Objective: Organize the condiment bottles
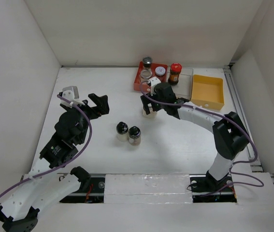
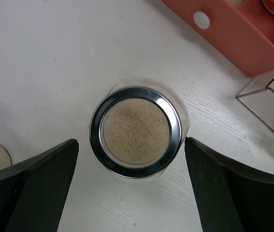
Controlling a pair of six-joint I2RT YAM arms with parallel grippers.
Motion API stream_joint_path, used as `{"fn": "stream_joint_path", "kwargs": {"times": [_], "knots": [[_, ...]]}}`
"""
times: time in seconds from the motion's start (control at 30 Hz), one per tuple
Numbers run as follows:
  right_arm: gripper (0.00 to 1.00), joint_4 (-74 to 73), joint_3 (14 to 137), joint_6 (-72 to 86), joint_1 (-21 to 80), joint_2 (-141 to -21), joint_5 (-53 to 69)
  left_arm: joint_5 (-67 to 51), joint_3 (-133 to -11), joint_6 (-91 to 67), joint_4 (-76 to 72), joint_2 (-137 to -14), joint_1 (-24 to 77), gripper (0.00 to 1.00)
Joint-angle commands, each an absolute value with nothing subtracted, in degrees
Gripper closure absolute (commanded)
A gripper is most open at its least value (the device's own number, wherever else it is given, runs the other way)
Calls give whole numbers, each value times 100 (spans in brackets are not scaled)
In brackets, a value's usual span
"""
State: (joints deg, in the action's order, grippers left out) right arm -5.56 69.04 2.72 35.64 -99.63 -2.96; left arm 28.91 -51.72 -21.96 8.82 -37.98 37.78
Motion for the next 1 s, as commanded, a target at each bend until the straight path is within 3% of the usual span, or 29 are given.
{"fn": "stream_joint_path", "kwargs": {"times": [0.0,0.1,0.27,0.3,0.37,0.67,0.97], "knots": [[5,-281,7321,211,3472,-10116,-404,2900,-5124,-2145,650,-3779,3771,3],[16,-281,7374,211,3472,-10239,-404,2900,-5124,-2145,650,-3779,3771,3],[26,-281,7374,211,3419,-10292,-457,2900,-5124,-2145,650,-3779,3771,3],[35,-281,7313,211,3419,-10170,-457,2900,-5124,-2145,650,-3779,3771,3],[42,-281,7313,211,3419,-10056,-405,2900,-5124,-2145,650,-3779,3771,3],[42,-79,7444,158,2805,-8623,-457,2848,-5124,-2145,650,-3779,3771,3],[43,53,7760,211,1417,-9043,-352,2848,-5124,-2145,650,-3779,3771,3]]}}
